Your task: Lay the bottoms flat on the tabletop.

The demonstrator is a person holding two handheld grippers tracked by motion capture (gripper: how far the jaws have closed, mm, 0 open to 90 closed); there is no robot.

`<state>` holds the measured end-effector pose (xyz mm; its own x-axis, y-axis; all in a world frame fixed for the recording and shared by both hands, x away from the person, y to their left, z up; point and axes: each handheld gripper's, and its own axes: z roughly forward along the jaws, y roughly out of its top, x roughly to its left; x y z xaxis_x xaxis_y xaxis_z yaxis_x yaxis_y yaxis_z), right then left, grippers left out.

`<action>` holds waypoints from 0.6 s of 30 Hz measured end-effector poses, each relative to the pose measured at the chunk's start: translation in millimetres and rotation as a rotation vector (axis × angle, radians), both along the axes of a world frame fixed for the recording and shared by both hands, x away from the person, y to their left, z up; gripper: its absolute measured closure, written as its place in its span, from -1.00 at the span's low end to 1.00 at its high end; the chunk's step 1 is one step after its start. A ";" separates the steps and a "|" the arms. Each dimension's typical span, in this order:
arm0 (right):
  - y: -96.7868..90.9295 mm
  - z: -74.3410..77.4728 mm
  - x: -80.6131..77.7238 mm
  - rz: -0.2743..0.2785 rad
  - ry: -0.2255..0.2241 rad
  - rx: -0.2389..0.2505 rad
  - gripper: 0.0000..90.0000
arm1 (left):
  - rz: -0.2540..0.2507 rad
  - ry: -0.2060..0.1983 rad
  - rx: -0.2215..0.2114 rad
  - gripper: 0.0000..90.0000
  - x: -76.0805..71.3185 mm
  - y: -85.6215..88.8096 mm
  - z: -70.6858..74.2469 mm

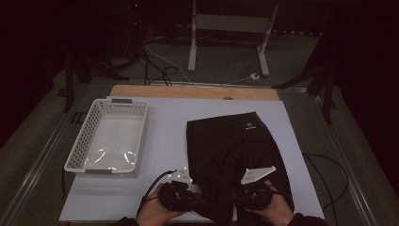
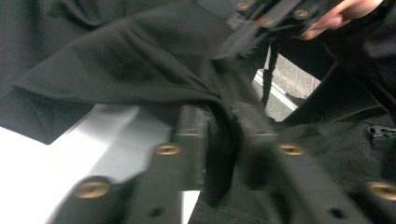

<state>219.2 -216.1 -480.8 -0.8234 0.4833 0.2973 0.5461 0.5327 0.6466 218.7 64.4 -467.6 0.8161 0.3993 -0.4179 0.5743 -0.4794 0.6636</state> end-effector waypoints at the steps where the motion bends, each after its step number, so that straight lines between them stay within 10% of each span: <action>1: -2.2 -0.6 -0.5 0.014 0.015 -0.007 0.66 | 0.022 0.000 0.003 0.35 2.2 1.5 -1.2; 8: -18.1 -3.5 8.0 -0.085 -0.022 -0.062 -0.07 | 0.126 0.000 0.063 -0.03 18.3 3.9 -15.1; 18: -38.2 1.9 23.9 -0.225 -0.134 -0.058 -0.33 | 0.231 -0.073 0.129 -0.18 41.6 -4.2 -23.5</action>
<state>243.1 -254.3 -478.9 -0.7234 0.6717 0.1599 0.5668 0.4455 0.6930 260.3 60.3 -491.1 0.7230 0.6247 -0.2950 0.6315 -0.4244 0.6489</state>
